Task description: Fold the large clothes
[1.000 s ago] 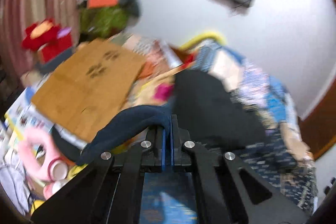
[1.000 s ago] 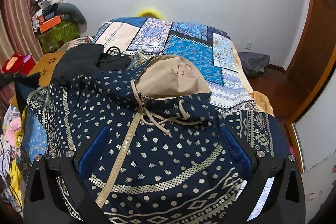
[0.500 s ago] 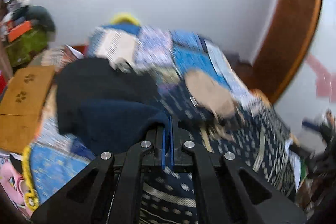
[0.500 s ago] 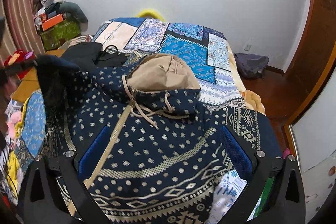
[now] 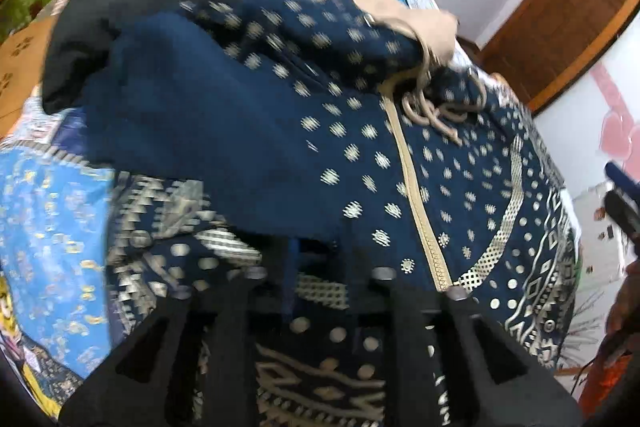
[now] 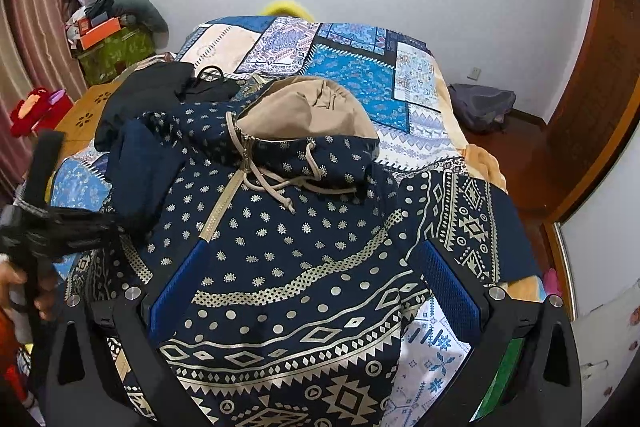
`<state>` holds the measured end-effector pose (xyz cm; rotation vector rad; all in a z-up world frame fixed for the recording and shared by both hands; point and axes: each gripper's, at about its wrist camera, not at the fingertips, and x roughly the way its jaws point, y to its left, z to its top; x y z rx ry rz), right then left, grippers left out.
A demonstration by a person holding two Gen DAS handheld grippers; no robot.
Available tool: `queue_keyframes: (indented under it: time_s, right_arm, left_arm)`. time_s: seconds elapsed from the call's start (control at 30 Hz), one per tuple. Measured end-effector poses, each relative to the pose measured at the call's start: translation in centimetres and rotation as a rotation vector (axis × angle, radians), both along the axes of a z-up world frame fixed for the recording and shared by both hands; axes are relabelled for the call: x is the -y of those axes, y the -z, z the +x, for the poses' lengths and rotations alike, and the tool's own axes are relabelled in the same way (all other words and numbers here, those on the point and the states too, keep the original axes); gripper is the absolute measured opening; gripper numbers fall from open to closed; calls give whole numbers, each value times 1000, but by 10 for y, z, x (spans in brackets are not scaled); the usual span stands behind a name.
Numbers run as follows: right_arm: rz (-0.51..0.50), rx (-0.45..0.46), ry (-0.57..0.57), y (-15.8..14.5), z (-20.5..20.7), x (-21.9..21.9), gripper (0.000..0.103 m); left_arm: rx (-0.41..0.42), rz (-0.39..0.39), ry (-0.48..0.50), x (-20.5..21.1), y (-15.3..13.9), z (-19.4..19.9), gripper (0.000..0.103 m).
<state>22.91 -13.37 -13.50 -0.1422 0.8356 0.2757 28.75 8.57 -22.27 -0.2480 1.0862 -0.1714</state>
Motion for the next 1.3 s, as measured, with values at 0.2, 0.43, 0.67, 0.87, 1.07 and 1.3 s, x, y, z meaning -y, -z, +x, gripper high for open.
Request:
queue_keyframes:
  time_s: [0.2,0.43,0.67,0.87,1.07,1.3]
  right_arm:
    - [11,2,-1,0,2,-4,103]
    - [13,2,-6,1,8,-13,103]
    - [0,-12,2,8,14,-15,103]
    - [-19,-25,17,13,20,-10,103]
    - [-22,-32,22,14,21,-4,103]
    - [2,-17,18,9,17,4,103]
  left_arm:
    - [100,-58,-155,-60,-30,-16,55]
    - [21,-233,-356,-131,8,9,55]
    - [-43,-355,-472,-164,55,28,55]
    - [1,-239,-487,-162,63,46,35]
    - [70,-4,-428,-136,28,44,12]
    - [304,118,-221,-71,-77,26,10]
